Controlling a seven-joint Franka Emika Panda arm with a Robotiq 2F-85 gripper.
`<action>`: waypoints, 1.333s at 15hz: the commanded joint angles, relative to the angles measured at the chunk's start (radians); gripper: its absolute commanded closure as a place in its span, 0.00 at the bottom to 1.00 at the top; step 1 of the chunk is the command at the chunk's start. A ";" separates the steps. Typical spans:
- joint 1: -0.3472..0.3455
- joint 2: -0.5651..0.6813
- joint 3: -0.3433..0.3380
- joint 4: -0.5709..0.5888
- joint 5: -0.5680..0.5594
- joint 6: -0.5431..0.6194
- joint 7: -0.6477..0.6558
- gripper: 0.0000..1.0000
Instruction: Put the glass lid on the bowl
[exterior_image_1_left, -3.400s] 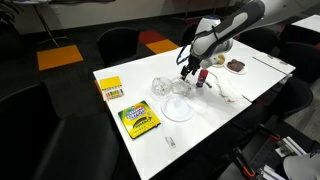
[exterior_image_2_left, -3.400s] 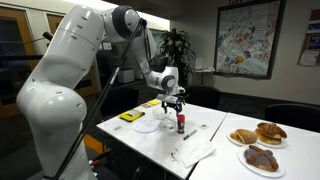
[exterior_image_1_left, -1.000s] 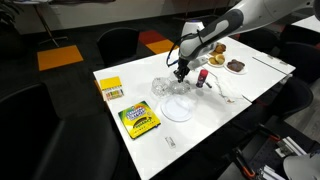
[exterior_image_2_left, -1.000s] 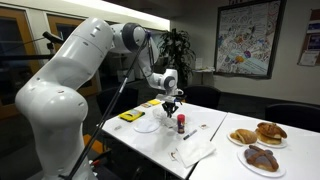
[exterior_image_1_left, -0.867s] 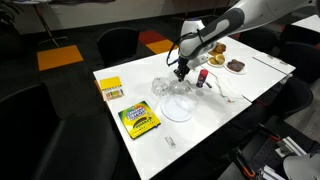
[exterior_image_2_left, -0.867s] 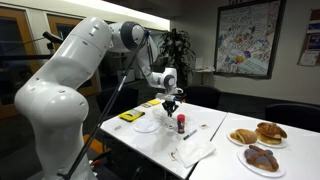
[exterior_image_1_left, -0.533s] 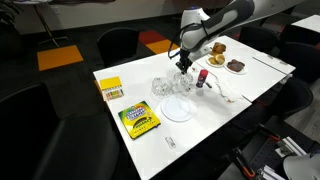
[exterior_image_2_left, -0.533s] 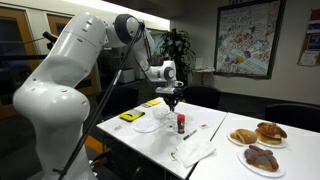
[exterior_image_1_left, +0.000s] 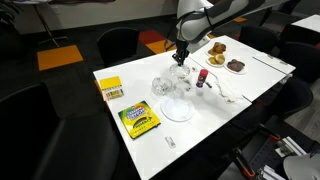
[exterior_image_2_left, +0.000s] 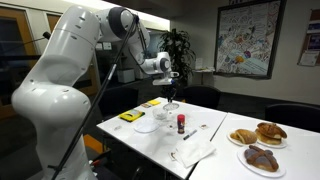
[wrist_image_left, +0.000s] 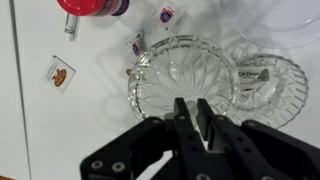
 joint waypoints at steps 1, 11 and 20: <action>-0.023 0.044 0.054 0.047 0.035 0.017 -0.100 0.96; -0.069 0.218 0.172 0.198 0.160 0.022 -0.355 0.96; -0.039 0.263 0.186 0.272 0.138 -0.029 -0.390 0.96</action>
